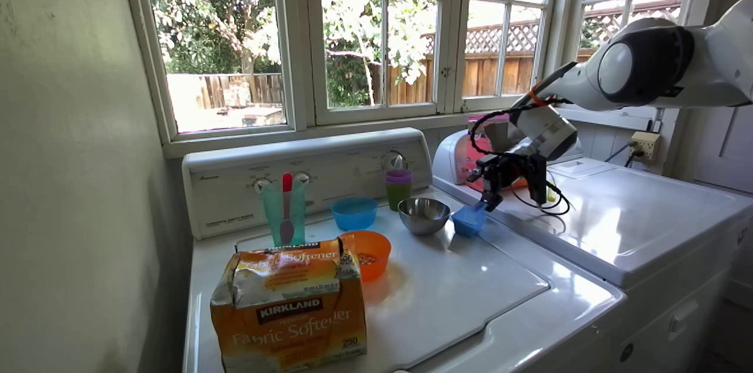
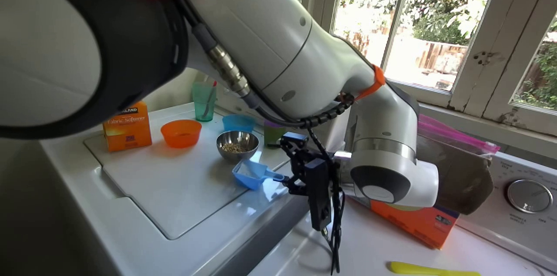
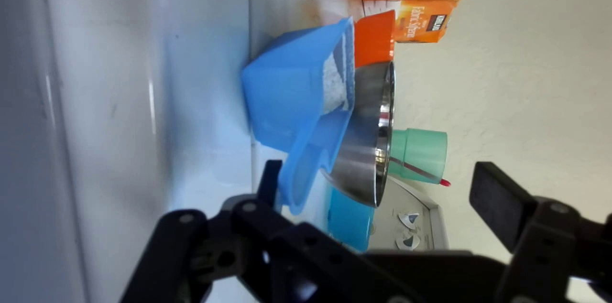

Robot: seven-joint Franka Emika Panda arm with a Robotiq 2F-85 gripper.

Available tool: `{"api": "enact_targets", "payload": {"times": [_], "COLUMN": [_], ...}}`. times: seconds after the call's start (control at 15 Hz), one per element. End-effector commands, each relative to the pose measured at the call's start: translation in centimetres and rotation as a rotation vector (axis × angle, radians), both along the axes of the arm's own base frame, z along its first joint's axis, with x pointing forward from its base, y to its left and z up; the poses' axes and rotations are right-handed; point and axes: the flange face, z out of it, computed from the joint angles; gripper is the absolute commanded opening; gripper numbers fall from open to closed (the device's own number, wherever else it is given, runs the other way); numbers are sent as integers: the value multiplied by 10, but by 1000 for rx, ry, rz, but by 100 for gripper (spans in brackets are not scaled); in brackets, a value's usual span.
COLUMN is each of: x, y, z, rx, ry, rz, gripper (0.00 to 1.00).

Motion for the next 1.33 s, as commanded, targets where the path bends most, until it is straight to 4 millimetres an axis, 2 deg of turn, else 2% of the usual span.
{"api": "enact_targets", "payload": {"times": [0.0,0.07,0.2,0.4,0.47,0.6,0.67,0.73,0.93,1.0,1.07,1.13,1.27], "x": [3,3,3,2,2,1,0,0,-1,0,0,1,1], "y": [-2,-2,-2,-4,-5,-9,-10,-12,-14,-15,-16,-16,-16], "z": [-14,-14,-14,-15,-15,-15,-16,-17,-19,-20,-21,-21,-22], "rx": [1,0,0,0,0,-5,-6,-7,-7,-9,-10,-12,-13], "ry": [26,30,35,47,56,73,80,89,113,119,124,129,138], "rz": [-36,-37,-39,-41,-40,-46,-48,-49,-48,-49,-50,-51,-52], "gripper": [92,87,63,38,36,43,51,46,44,28,19,19,3]}}
